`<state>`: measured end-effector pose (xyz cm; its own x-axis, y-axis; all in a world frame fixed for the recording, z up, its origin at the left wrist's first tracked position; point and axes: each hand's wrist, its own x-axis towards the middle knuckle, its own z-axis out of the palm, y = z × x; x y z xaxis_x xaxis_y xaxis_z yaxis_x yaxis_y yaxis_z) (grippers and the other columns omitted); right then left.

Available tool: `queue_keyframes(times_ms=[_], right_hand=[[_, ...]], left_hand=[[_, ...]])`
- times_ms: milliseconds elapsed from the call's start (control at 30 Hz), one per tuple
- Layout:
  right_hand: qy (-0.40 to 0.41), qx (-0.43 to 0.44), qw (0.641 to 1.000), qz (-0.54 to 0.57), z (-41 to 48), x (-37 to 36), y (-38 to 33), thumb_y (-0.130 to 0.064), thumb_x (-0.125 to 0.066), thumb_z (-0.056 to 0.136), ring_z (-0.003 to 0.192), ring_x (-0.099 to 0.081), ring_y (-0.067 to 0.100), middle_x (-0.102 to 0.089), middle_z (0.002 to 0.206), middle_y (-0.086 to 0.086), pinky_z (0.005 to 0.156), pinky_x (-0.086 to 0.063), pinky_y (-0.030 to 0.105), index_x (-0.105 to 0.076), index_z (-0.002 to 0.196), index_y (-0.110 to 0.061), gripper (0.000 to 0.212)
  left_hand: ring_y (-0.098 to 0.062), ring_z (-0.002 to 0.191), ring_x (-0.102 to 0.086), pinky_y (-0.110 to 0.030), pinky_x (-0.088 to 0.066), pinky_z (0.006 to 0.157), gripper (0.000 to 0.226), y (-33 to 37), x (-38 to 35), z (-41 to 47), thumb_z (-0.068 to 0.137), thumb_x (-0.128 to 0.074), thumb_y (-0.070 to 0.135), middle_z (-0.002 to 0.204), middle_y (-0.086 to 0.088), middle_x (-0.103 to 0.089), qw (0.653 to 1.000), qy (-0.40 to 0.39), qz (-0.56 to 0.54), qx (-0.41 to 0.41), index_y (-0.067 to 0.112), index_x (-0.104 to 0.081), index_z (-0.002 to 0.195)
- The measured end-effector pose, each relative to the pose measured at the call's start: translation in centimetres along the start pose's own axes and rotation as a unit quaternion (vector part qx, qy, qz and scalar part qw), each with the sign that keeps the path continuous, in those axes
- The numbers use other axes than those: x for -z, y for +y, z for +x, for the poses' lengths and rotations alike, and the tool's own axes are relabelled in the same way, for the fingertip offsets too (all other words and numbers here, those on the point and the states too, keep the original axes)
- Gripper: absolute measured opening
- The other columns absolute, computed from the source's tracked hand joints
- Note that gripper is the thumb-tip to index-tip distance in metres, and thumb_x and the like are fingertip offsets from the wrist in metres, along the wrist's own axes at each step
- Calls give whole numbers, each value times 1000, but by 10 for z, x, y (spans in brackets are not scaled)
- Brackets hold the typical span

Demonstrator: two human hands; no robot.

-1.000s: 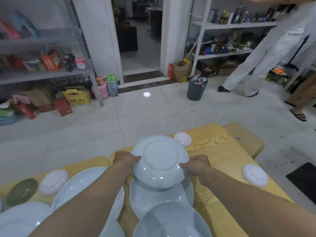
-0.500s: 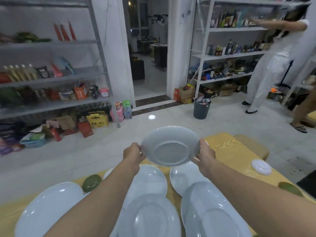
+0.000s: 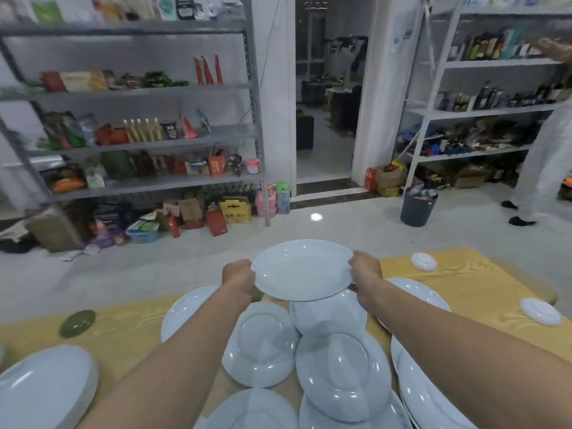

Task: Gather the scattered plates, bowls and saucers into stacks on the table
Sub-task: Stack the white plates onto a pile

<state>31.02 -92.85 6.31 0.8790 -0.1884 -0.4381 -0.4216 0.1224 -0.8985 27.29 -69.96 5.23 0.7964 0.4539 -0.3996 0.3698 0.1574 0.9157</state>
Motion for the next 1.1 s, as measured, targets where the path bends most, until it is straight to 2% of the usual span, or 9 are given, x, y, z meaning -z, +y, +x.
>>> queue_keyframes(times_ms=[100, 167, 233, 500, 600, 700, 767, 933, 1100], right_hand=[[-43, 24, 997, -62, -12, -30, 15, -6, -40, 94, 81, -50, 23, -55, 102, 5, 73, -45, 35, -57, 112, -15, 27], [-67, 31, 993, -89, -20, -51, 28, -10, -44, 94, 92, -52, 24, -54, 110, 3, 84, -47, 39, -55, 128, -14, 36], [-104, 27, 987, -118, -36, -75, 41, -17, -48, 95, 100, -52, 25, -54, 118, 4, 87, -46, 38, -51, 134, -15, 39], [-193, 13, 959, -209, -114, -203, 85, -39, -49, 97, 113, -49, 24, -49, 133, 4, 99, -43, 38, -47, 138, -16, 47], [-218, 10, 950, -224, -145, -261, 109, -39, -46, 100, 110, -45, 24, -47, 135, 4, 88, -38, 36, -41, 143, -16, 50], [-239, -12, 942, -235, -169, -321, 148, -41, -46, 99, 113, -46, 25, -44, 143, 5, 86, -38, 32, -34, 148, -18, 55], [-238, -29, 942, -235, -184, -359, 177, -42, -47, 98, 118, -48, 26, -45, 141, 4, 93, -42, 36, -33, 148, -18, 57], [-249, -62, 934, -248, -207, -427, 242, -42, -47, 99, 115, -44, 23, -44, 139, 3, 94, -35, 37, -31, 148, -17, 57], [-231, -76, 934, -261, -217, -455, 286, -40, -49, 99, 109, -43, 22, -44, 130, 1, 90, -35, 36, -25, 149, -19, 59]], left_hand=[[-22, 68, -44, -29, -40, 62, 36, -6, 42, -8, 81, -43, -24, 81, -7, -49, 999, 34, -1, 5, 8, -53, 72], [-24, 76, -51, -33, -46, 71, 39, -12, 71, -13, 84, -40, -25, 99, -9, -57, 998, 61, -27, 3, -2, -63, 107], [-27, 91, -57, -35, -49, 81, 52, -19, 102, -22, 86, -42, -24, 122, -14, -59, 994, 96, -50, 4, -6, -50, 135], [-23, 70, -52, -27, -38, 63, 21, -37, 249, -31, 96, -42, -7, 94, -18, -58, 979, 172, -110, 3, -15, -57, 109], [-14, 59, -47, -24, -38, 60, 26, -46, 314, -18, 98, -43, -4, 77, -4, -46, 974, 188, -127, 10, 12, -52, 80], [-26, 86, -54, -34, -44, 79, 22, -64, 381, 2, 98, -45, 3, 100, -7, -57, 974, 180, -134, 19, 8, -61, 113], [-25, 104, -50, -36, -41, 89, 40, -77, 423, 15, 100, -44, 9, 123, -5, -52, 975, 177, -127, 32, 15, -48, 139], [-26, 122, -47, -36, -36, 92, 45, -107, 499, 39, 102, -43, 23, 139, 0, -47, 974, 178, -118, 79, 21, -39, 147], [-27, 120, -53, -44, -41, 105, 45, -152, 539, 55, 94, -51, 42, 131, 0, -58, 974, 170, -114, 98, 24, -53, 135]])
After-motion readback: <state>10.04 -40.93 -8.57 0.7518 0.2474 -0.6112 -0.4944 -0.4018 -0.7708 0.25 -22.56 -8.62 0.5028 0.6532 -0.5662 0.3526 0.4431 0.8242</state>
